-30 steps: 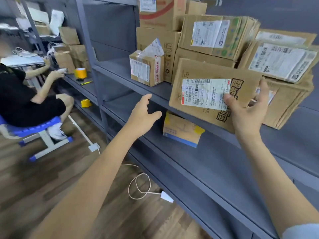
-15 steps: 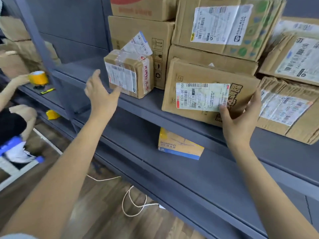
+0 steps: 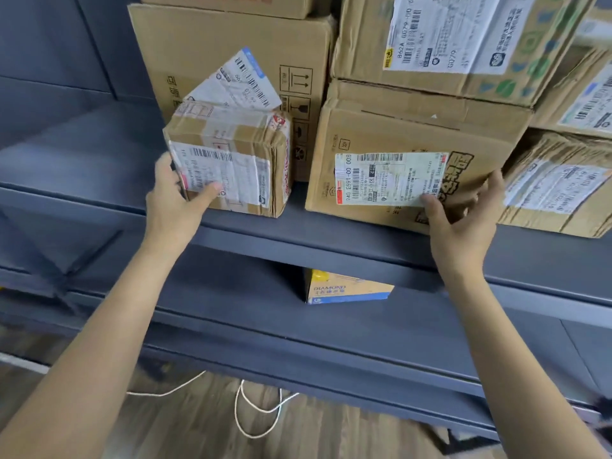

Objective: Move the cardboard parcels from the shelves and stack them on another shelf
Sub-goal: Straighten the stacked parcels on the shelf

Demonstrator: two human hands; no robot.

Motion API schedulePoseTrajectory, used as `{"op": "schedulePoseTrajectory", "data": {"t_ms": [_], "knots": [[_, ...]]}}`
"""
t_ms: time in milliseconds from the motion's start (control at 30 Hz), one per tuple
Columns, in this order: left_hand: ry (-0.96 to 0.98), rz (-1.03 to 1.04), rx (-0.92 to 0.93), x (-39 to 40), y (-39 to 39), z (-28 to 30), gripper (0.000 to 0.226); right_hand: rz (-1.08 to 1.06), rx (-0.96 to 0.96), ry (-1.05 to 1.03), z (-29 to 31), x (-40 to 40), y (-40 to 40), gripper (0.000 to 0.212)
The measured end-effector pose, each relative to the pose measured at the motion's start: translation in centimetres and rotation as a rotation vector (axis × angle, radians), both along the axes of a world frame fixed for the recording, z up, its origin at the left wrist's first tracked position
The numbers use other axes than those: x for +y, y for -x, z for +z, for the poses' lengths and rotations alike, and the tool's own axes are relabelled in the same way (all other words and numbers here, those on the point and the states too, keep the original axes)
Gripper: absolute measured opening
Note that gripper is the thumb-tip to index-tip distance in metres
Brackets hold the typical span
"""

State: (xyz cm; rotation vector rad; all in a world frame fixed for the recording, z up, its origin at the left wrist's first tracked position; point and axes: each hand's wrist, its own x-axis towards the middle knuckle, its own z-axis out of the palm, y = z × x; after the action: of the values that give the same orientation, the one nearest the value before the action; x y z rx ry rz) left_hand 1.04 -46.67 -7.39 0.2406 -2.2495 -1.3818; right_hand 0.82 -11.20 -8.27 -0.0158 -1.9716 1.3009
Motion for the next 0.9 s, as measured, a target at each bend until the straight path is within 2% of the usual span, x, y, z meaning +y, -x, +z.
{"op": "schedulePoseTrajectory", "data": {"t_ms": [100,300,500,900], "knots": [[0.026,-0.025,0.052,0.2,0.3,0.2,0.06,-0.041,-0.006,0.019,0.1,-0.4,-0.1,0.075],[0.067,-0.138,0.043,1.5,0.3,0.0,0.052,-0.035,-0.003,0.044,0.6,0.1,-0.5,0.066],[0.078,-0.127,0.047,2.8,0.3,0.4,0.052,-0.039,-0.01,0.064,1.3,3.0,-1.4,0.065],[0.137,-0.126,-0.041,3.7,-0.1,0.9,0.055,0.023,-0.063,-0.071,0.8,2.4,-0.2,0.066]]}}
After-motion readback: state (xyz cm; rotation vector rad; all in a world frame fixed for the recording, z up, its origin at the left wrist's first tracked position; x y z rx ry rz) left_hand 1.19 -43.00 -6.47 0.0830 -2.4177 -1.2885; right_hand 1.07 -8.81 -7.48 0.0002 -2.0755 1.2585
